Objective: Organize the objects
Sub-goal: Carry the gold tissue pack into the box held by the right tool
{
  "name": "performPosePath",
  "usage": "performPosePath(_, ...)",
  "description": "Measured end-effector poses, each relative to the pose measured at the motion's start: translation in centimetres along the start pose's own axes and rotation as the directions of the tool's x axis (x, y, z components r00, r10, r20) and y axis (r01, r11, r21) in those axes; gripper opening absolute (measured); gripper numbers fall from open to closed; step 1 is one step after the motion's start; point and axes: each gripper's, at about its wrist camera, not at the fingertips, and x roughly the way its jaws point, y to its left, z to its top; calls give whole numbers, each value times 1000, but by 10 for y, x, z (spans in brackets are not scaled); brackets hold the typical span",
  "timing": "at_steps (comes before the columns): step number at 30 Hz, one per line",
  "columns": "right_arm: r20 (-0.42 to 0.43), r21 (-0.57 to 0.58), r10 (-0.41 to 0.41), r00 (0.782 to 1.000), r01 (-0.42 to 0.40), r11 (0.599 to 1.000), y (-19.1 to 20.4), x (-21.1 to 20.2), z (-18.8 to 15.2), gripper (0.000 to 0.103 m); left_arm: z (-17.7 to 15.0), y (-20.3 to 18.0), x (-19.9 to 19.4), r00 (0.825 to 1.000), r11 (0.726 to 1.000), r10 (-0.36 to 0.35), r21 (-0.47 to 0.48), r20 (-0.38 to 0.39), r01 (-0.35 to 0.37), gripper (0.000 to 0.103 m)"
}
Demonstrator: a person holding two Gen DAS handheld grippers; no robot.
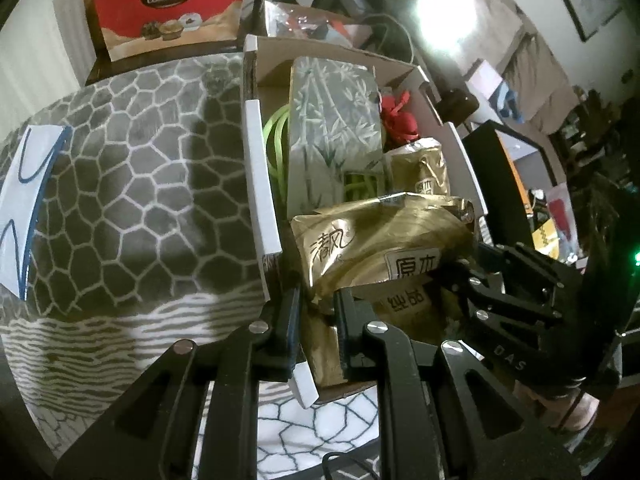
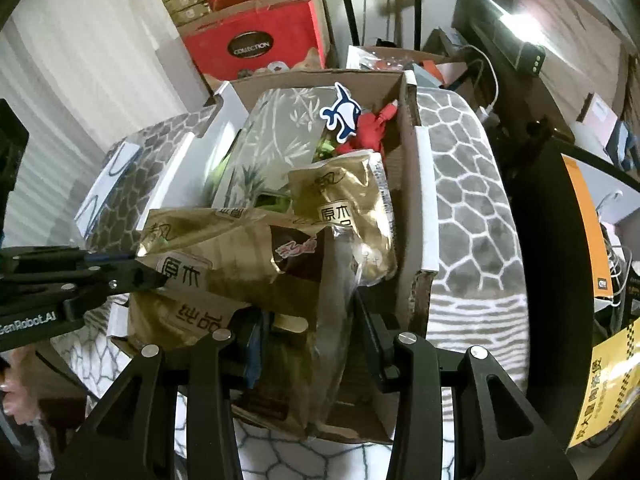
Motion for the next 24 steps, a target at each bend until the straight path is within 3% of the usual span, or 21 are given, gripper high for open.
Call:
performPosePath(4, -8, 1, 10, 1000, -10, 1000, -1, -3, 0, 42, 3, -2, -6, 1000, 1000, -15, -1, 5, 15, 26)
performPosePath(6, 9, 21, 28, 1000, -28, 999, -6, -14, 0, 49, 4, -5, -17, 999, 1000, 15, 9, 52, -16, 45)
performPosePath(7, 37, 26, 36, 999, -37, 999, -9, -24, 0, 56, 4, -6, -23, 996, 999, 32, 22, 78, -34, 47)
performPosePath(8, 58, 25, 35, 998, -37, 999, -11, -32, 2, 61, 4, -9, -30, 993, 998, 53, 34, 108, -57, 47)
performPosePath(11, 100, 36, 33, 994, -37, 999, -20, -51, 10, 62, 9, -15, -41, 983, 994, 83, 56, 162, -94, 48)
performPosePath(15, 103, 33, -31, 994, 27, 999, -26, -53, 30, 61, 16, -23, -33, 987, 994, 66, 81, 144, -78, 48)
performPosePath(20, 63, 4, -52, 997, 52, 999, -27, -31, 57, 44, 16, -32, -7, 993, 991, 65, 111, 97, -76, 48)
performPosePath(24, 37, -52, -99, 994, 101, 994, -14, -8, 69, 43, 11, -35, 4, 992, 987, 80, 130, 93, -92, 48)
